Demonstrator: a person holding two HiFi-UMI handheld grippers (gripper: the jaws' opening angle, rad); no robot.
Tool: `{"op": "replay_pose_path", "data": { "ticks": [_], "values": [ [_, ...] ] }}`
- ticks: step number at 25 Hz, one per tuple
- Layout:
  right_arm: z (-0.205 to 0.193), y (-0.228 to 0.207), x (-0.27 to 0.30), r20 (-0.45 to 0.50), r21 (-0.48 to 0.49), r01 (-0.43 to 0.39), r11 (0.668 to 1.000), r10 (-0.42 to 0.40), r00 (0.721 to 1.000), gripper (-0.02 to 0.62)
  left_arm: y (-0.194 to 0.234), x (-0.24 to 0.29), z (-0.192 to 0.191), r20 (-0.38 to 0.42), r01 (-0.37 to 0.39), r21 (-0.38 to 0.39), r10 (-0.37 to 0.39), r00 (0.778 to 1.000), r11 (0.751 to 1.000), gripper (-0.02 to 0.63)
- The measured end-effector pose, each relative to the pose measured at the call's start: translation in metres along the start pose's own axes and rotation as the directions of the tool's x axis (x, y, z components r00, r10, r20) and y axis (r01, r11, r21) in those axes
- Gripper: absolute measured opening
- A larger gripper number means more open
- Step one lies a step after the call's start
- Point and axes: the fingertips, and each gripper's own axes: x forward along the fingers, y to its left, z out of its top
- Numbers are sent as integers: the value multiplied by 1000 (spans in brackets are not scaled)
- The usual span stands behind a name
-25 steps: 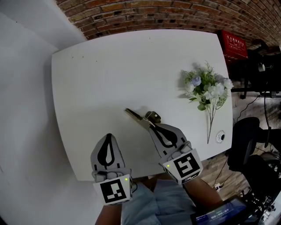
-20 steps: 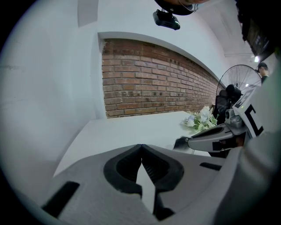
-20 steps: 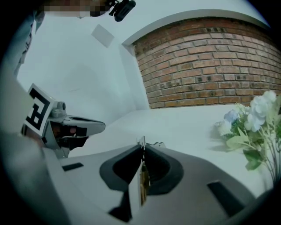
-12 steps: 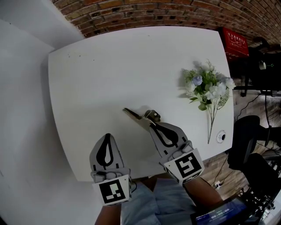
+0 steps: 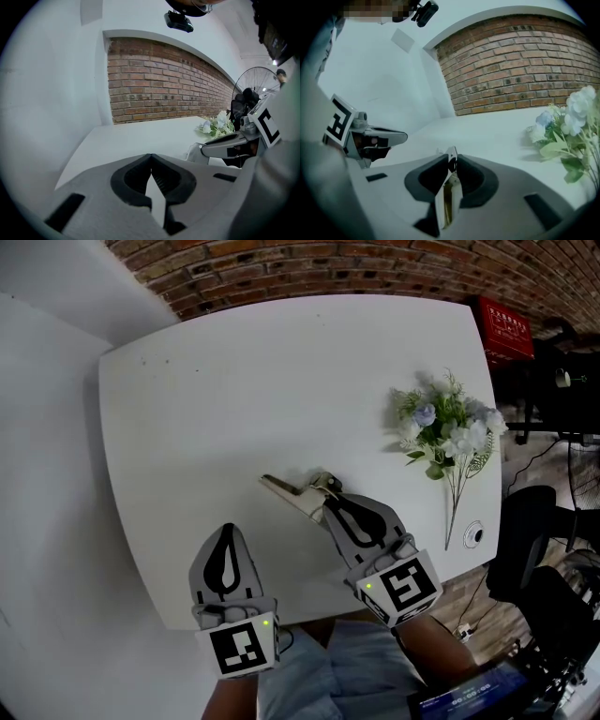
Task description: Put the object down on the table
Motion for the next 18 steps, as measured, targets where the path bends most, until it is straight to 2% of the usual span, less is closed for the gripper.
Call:
{"op": "replay_pose_path", "data": {
  "ticks": [5, 13, 18],
  "values": [
    [-3, -9, 4, -3, 44, -9, 999, 9, 1000, 76, -1, 6, 0, -6, 4, 0, -4, 1000, 1000, 9],
    [2, -14, 6, 13, 40, 0, 999, -1, 1000, 90, -2, 10, 2, -21, 7, -7, -7, 1000, 1000, 9],
    [12, -20, -5, 38, 26, 15, 1000, -16, 999, 92, -5, 4, 14, 18, -6, 6, 6, 1000, 1000, 9]
  ]
}}
